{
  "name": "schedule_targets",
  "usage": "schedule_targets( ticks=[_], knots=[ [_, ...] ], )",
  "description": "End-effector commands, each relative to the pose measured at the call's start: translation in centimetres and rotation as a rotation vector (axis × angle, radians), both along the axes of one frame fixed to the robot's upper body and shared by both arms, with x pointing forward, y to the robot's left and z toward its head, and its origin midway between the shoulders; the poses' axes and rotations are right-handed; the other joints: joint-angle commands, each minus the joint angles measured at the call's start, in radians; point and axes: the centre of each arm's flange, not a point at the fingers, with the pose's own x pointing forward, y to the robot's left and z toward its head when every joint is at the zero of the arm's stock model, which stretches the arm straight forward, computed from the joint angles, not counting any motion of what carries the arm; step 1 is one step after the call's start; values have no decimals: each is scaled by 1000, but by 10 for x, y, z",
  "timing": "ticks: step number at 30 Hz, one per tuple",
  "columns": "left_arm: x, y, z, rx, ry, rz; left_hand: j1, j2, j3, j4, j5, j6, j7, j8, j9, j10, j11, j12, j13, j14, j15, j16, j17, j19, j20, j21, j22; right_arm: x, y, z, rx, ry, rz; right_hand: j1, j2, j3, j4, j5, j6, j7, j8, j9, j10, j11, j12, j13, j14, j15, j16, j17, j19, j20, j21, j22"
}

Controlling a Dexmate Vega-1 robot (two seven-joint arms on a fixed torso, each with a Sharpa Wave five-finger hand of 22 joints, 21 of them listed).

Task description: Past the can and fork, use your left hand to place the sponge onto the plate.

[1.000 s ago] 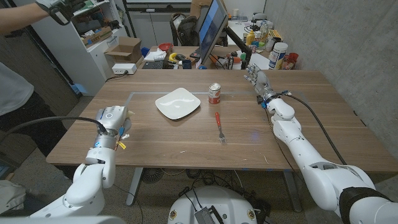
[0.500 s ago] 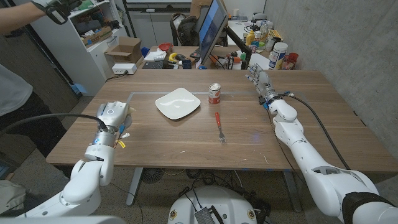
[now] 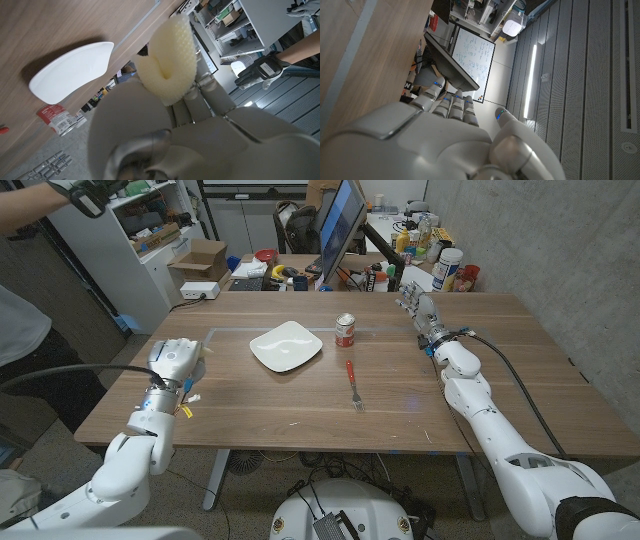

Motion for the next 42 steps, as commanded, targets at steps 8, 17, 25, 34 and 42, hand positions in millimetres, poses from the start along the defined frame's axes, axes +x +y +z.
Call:
schedule_targets(
  ticks=[8, 17, 25, 34, 42],
  knots=[
    [53, 11, 24, -2, 32, -90, 45, 53, 0, 12, 4, 30, 5, -8, 3, 61, -66, -11, 2, 40, -39, -7, 7, -23, -9, 17, -3, -10, 5, 3, -26, -11, -4, -9, 42, 10, -2, 6, 1, -5, 6, 5, 5, -2, 4, 4, 5, -2, -3, -1, 9, -45, -6, 6],
    [73, 12, 41, 8, 51, -105, 37, 52, 1, 15, 5, 34, -2, -14, 3, 66, -76, -13, 6, 37, -38, -10, 12, -29, -11, 29, -6, -10, 2, 1, -25, -6, -7, -9, 41, 11, -2, 5, 1, -5, 6, 5, 6, -2, 5, 4, 6, -3, -3, -1, 10, -45, -7, 6],
    [87, -3, 56, 44, 32, -122, 33, 52, 0, 16, 6, 40, -9, -16, 4, 66, -83, -15, 10, 42, -38, -7, 17, -35, -11, 37, -8, -9, 5, 4, -40, -12, -3, -9, 41, 11, -3, 5, 1, -4, 6, 5, 5, -1, 4, 4, 5, -3, -3, -1, 10, -45, -9, 6],
    [103, -38, 76, 115, 28, -183, 30, 50, 0, 16, 7, 44, -12, -19, 4, 69, -81, -16, 13, 43, -39, -6, 22, -41, -11, 45, -9, -7, 6, 5, -40, -19, 8, -9, 40, 12, -3, 5, 1, -5, 6, 5, 4, 0, 4, 4, 6, -3, -3, -1, 11, -45, -11, 6],
    [118, -59, 84, 153, 25, -226, 27, 48, 1, 15, 8, 47, -16, -22, 4, 70, -82, -19, 13, 42, -38, -7, 24, -46, -12, 53, -11, -8, 6, 7, -44, -28, 15, -10, 40, 13, -3, 5, 1, -4, 6, 5, 6, -1, 4, 4, 5, -3, -3, -1, 12, -45, -12, 6]
  ],
)
